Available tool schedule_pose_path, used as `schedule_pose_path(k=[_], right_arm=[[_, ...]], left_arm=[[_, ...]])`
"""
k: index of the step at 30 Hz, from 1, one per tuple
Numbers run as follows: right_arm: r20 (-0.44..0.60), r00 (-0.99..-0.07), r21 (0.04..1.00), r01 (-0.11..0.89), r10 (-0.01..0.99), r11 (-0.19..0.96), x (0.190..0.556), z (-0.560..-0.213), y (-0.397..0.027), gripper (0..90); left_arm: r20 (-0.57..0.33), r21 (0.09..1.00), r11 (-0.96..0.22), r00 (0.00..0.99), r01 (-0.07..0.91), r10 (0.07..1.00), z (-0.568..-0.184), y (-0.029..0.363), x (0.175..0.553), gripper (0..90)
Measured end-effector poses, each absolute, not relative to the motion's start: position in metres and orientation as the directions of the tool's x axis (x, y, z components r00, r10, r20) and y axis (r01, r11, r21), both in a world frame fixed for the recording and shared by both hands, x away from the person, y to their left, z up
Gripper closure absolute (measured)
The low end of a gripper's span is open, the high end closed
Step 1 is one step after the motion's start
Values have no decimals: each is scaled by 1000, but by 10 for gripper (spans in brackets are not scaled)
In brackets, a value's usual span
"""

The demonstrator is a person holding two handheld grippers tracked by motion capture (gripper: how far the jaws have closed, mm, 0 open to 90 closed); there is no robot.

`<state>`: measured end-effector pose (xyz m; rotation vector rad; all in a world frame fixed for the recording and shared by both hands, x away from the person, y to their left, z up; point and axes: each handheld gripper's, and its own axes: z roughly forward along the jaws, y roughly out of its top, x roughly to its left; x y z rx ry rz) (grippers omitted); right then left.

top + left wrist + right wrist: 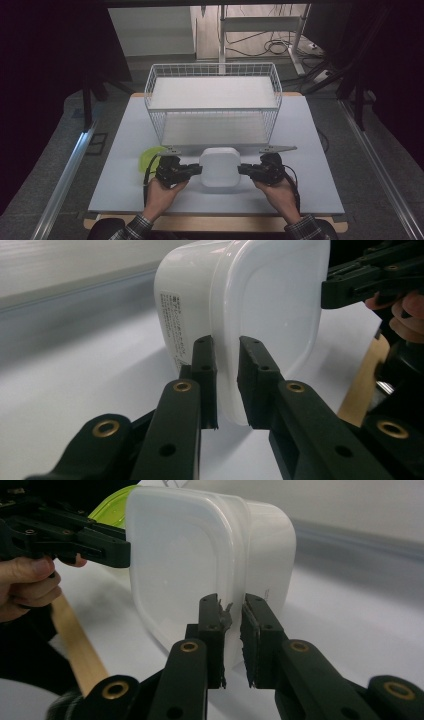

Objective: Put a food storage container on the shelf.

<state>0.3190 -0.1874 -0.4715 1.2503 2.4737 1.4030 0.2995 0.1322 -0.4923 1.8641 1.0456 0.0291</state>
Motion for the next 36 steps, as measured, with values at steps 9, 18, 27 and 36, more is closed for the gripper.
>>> schedule_pose_path(k=[9, 18, 27, 36], right_arm=[[296, -711, 789, 558, 637, 257, 315, -455, -188, 798], [268, -738, 819, 513, 619, 256, 320, -435, -180, 799], [228, -759, 850, 460, 609, 256, 325, -408, -174, 799], [223, -772, 867, 436, 595, 241, 337, -385, -170, 799]], left_arm=[[-351, 794, -159, 656, 587, 669, -473, 136, 295, 791], [-302, 824, -164, 666, 542, 682, -448, 144, 297, 791], [-253, 857, -165, 677, 489, 691, -421, 149, 299, 790], [-218, 877, -163, 677, 452, 703, -394, 153, 305, 791]])
